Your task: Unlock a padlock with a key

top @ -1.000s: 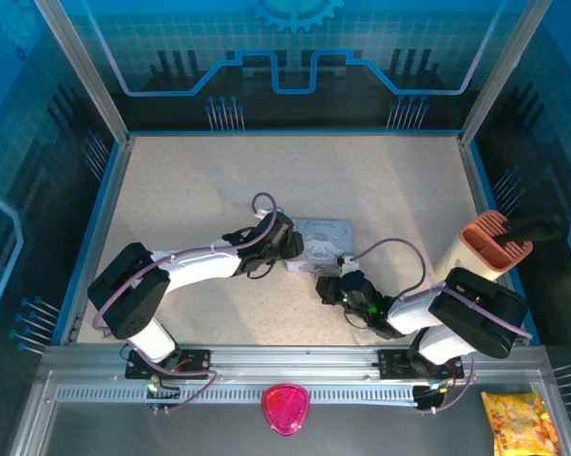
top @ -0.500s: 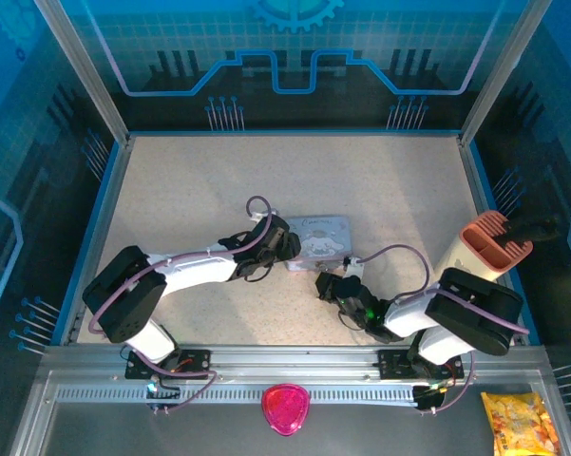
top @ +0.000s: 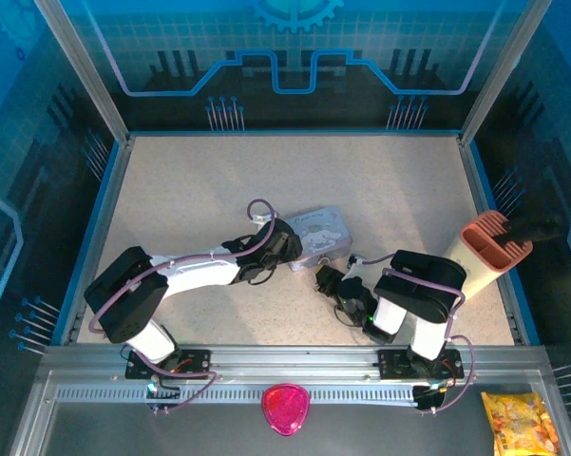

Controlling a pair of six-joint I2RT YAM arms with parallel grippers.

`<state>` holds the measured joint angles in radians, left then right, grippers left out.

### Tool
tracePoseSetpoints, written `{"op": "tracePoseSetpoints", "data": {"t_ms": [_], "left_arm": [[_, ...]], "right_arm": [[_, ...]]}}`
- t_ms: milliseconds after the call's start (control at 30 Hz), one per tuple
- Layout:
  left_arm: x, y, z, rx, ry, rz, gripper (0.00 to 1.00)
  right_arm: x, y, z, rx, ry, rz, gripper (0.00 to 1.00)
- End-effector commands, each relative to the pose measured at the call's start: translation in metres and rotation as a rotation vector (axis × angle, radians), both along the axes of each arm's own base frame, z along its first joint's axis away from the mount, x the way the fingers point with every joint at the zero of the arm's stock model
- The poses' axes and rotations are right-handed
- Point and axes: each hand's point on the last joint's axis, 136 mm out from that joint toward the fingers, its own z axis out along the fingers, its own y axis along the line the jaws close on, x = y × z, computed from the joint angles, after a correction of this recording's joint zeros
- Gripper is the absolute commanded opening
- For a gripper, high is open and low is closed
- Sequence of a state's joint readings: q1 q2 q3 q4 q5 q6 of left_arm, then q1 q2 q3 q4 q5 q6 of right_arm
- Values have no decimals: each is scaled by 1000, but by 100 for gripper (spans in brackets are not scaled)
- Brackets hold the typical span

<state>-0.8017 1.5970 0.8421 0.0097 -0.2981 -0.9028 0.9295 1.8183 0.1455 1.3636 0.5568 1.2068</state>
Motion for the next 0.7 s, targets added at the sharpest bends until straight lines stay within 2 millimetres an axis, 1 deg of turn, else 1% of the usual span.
{"op": "tracePoseSetpoints", "data": {"t_ms": [0,100,233,400,500,667], "left_arm": [[-36,24,-44,136,151,-15,51],[-36,28,-42,138,138,4,51],[-36,28,-41,138,131,7,50],[-37,21,-41,139,136,-7,50],[-37,21,-43,139,138,-6,50],[-36,19,-42,135,135,-10,50]], "right_arm": [[10,-7,11,63,-27,-61,0],[12,-12,14,70,-33,-79,0],[18,-21,14,105,-13,-103,0],[23,-18,18,140,-13,-103,0],[24,-17,25,151,-28,-97,0],[22,-23,35,169,-44,-107,0]]}}
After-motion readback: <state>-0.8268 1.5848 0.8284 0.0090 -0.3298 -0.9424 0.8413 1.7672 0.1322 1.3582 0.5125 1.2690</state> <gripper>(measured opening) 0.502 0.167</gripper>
